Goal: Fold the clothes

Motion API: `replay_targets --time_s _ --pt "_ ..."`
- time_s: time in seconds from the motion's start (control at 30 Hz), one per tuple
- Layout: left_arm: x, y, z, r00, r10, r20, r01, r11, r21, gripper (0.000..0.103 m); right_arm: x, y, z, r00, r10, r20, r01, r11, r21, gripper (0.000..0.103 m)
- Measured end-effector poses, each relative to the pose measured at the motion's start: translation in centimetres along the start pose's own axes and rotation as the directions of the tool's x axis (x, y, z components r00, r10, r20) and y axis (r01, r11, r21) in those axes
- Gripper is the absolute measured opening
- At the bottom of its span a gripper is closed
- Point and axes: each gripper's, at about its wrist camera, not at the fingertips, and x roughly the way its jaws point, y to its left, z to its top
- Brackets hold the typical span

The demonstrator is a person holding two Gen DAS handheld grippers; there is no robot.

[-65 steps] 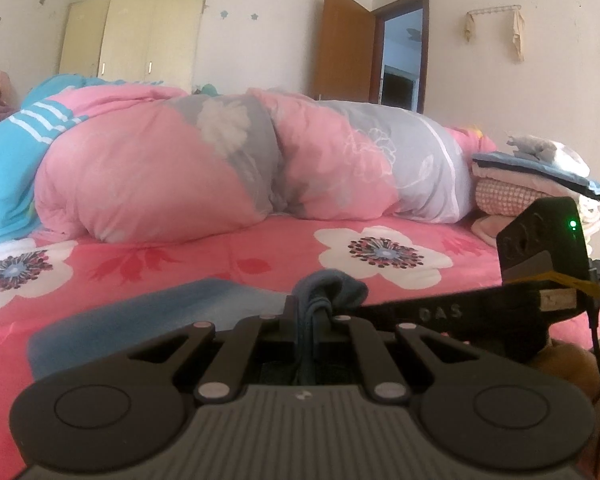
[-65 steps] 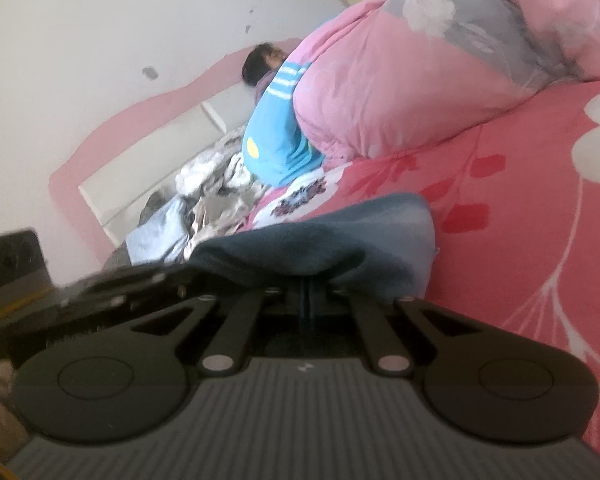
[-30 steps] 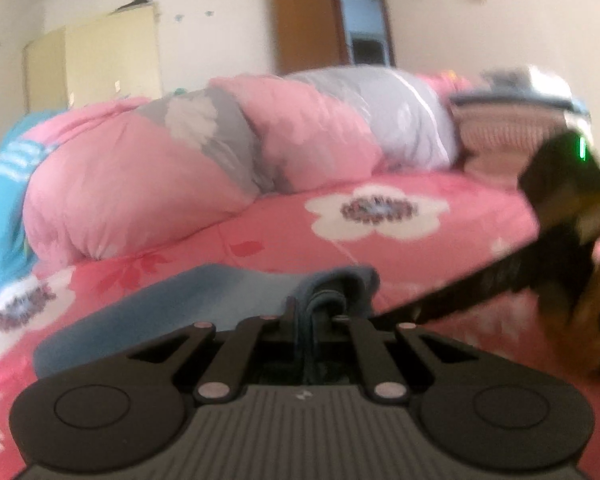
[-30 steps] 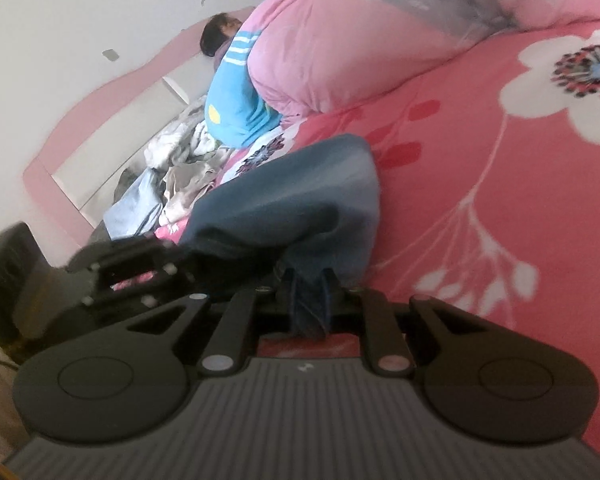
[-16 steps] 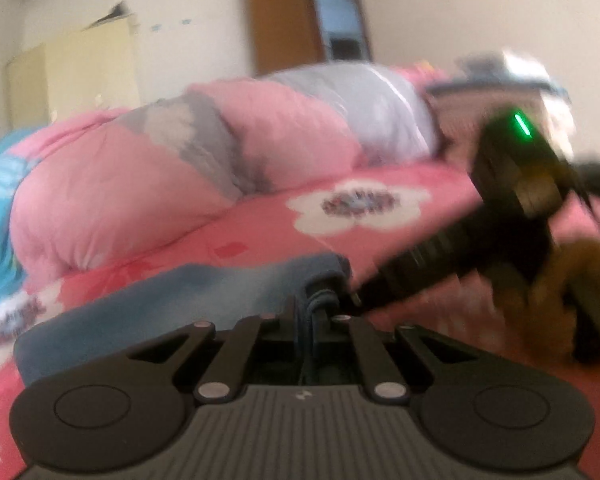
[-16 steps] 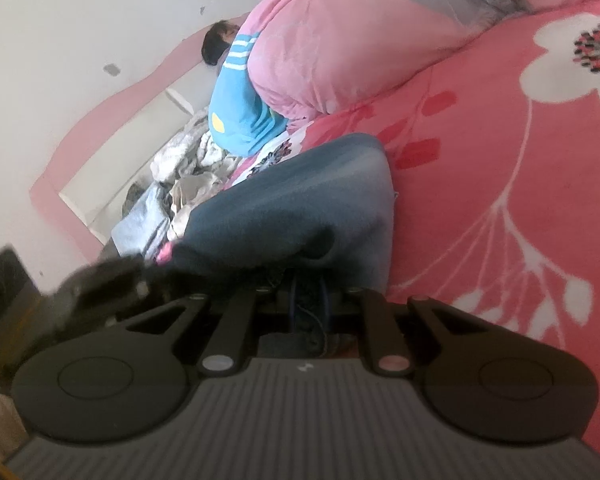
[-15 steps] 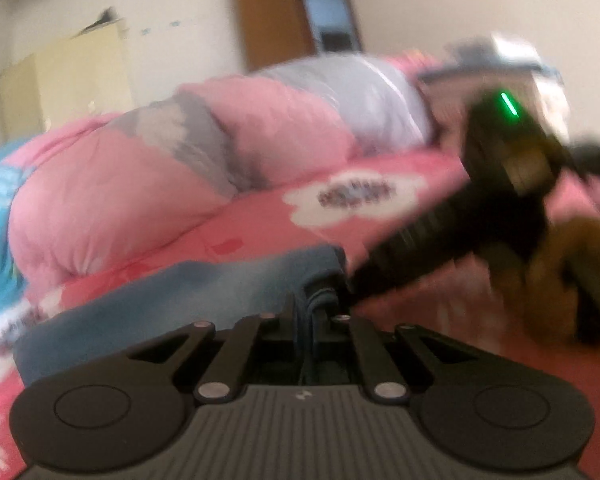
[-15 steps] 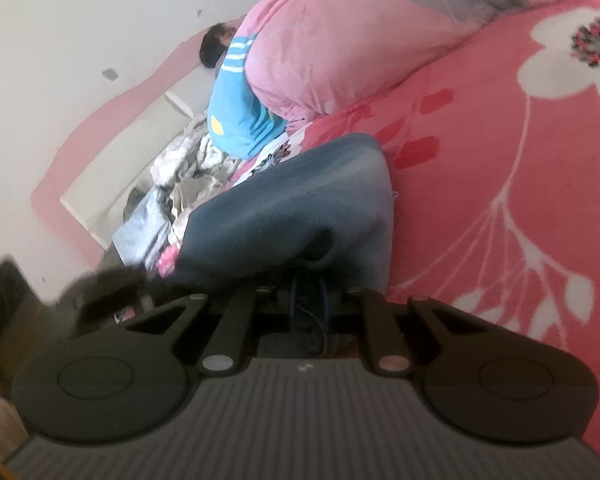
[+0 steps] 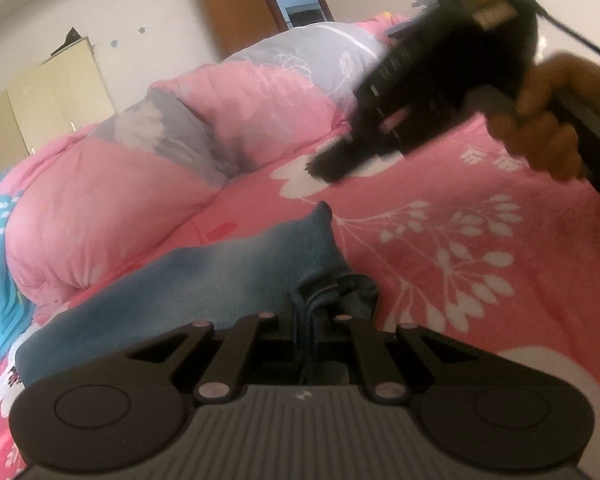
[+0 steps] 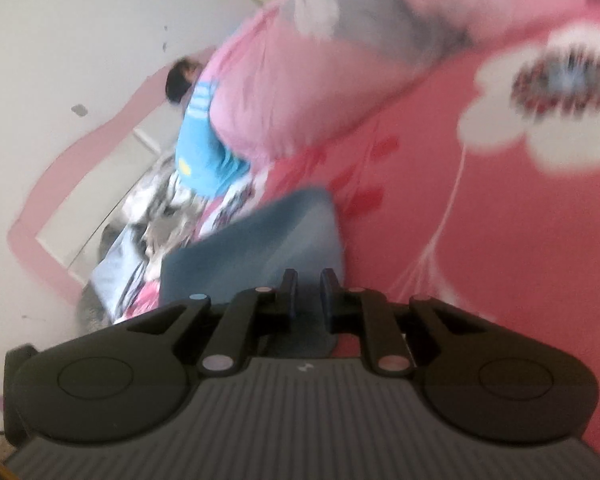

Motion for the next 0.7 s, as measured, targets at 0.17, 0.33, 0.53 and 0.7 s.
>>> replay_targets --time_s 0.17,0.33,0.53,0.7 --pt "0.0 0.0 0.1 1.000 0.000 -0.003 0.000 1.000 0.001 0.008 0.4 2.5 1.2 0.995 0.073 0.069 -0.066 0.993 -0.098 0.013" --pt "-0.9 0.9 0.0 0.999 -0.033 -0.013 0.032 0.997 -0.071 0.015 2.8 3.0 -1.1 0.999 0.024 -0.043 -0.032 0.979 -0.201 0.011" --pt "-4.3 3.1 0.1 0.992 -0.089 0.092 0.111 0.958 -0.265 0.030 3.3 -0.6 -2.8 0.996 0.042 -0.080 -0.047 0.997 -0.060 0.007" --pt "-5.0 5.3 1.1 0.981 -0.050 0.187 0.128 0.893 -0.432 0.039 3.2 -0.4 -3.3 0.997 0.035 -0.072 -0.040 0.997 -0.061 0.007"
